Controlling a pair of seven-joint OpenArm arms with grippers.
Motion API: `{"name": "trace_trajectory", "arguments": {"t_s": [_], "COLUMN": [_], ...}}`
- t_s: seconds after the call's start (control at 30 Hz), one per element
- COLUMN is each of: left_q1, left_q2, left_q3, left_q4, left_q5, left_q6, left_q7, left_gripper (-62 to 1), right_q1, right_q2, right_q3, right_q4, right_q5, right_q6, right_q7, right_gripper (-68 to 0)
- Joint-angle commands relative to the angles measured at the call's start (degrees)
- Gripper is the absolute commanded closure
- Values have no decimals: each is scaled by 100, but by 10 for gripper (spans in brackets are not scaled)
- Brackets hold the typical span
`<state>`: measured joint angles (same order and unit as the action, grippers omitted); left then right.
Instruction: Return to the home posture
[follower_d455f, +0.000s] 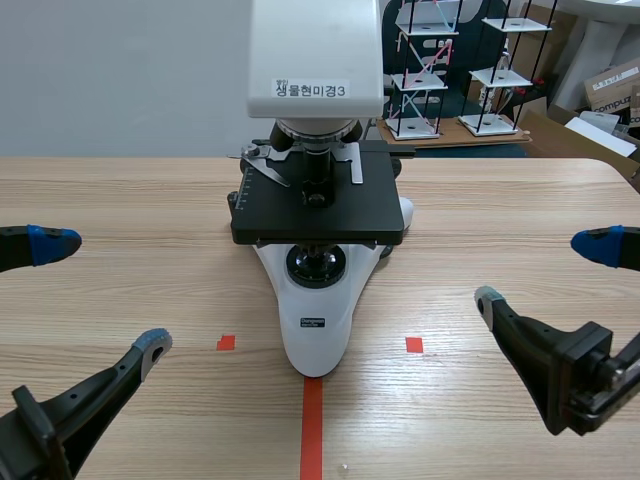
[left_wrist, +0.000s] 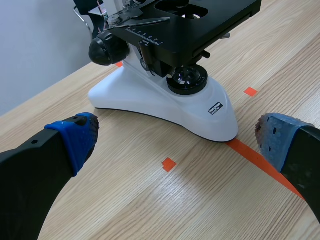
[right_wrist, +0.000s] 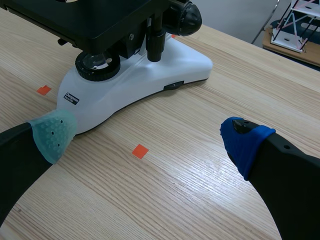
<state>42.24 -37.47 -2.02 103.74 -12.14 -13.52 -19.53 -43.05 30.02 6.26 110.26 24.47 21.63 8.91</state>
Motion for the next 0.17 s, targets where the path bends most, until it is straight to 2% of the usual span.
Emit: {"name": "trace_trajectory", "arguments": {"t_s": [0.0, 0.13], "left_q1": [44, 44], "left_q2": [28, 28], "left_q3": [-15, -15], "left_q4": [31, 31], "left_q5": [-48, -48], "left_q6": [11, 11], "left_q7": [-52, -52], "left_gripper": [-623, -623], "right_q1": [17, 17], "right_q2": [57, 57], "right_q3": [52, 52], "right_q4": [52, 52], "right_q5": [39, 39], "right_q6": [-22, -22], "right_q7": [81, 81], "right_gripper": [-634, -634]}}
